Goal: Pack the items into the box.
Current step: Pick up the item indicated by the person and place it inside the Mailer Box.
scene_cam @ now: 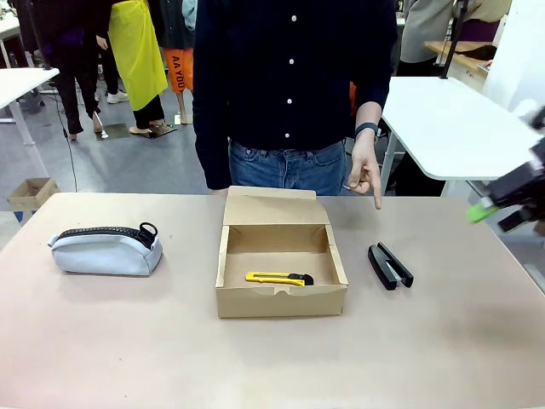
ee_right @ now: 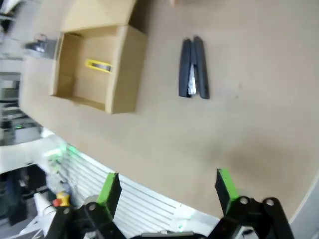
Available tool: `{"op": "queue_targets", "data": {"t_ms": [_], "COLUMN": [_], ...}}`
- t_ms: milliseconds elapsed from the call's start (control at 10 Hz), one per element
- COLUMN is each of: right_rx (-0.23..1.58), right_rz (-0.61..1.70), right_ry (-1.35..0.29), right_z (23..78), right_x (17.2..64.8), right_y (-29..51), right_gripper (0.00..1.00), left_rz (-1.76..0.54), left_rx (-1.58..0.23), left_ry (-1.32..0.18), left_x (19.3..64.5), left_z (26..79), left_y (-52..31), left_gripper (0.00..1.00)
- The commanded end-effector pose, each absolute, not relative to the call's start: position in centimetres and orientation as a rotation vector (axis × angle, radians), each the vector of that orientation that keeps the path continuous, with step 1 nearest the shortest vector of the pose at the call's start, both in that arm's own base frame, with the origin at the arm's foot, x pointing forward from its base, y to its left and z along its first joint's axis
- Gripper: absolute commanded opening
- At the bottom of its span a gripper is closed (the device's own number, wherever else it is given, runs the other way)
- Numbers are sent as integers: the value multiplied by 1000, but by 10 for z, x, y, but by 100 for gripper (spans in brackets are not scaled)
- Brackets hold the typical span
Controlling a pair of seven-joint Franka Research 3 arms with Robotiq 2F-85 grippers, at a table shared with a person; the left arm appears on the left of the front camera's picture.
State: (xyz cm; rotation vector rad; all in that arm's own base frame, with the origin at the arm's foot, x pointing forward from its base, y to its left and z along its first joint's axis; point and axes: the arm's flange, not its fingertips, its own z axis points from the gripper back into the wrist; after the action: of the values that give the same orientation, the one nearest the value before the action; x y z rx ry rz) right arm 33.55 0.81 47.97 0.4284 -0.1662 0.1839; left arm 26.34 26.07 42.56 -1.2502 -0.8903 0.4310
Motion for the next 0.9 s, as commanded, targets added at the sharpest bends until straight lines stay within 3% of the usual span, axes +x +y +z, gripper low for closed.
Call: {"op": "queue_targets", "data": {"t_ms": [0, 200, 300, 500, 800], "right_rx": [262, 38, 263, 162, 81], "right_rz": [199, 131, 200, 182, 193], "right_ry": [17, 52, -13, 38, -29], "right_z": [455, 448, 440, 429, 386], "right_x": [377, 382, 364, 375, 408], "right_y": [53, 88, 71, 94, 111], "right_gripper": [100, 100, 100, 100, 100], "left_rz": [418, 418, 418, 418, 418], "left_rx": [-1262, -1262, -1262, -1262, -1262], "left_ry": [-927, -927, -927, -927, -927], "left_x": [263, 263, 263, 263, 263], "left_z": [426, 426, 426, 426, 426], "left_y": [260, 260, 260, 260, 260], "left_gripper": [100, 100, 100, 100, 100]}}
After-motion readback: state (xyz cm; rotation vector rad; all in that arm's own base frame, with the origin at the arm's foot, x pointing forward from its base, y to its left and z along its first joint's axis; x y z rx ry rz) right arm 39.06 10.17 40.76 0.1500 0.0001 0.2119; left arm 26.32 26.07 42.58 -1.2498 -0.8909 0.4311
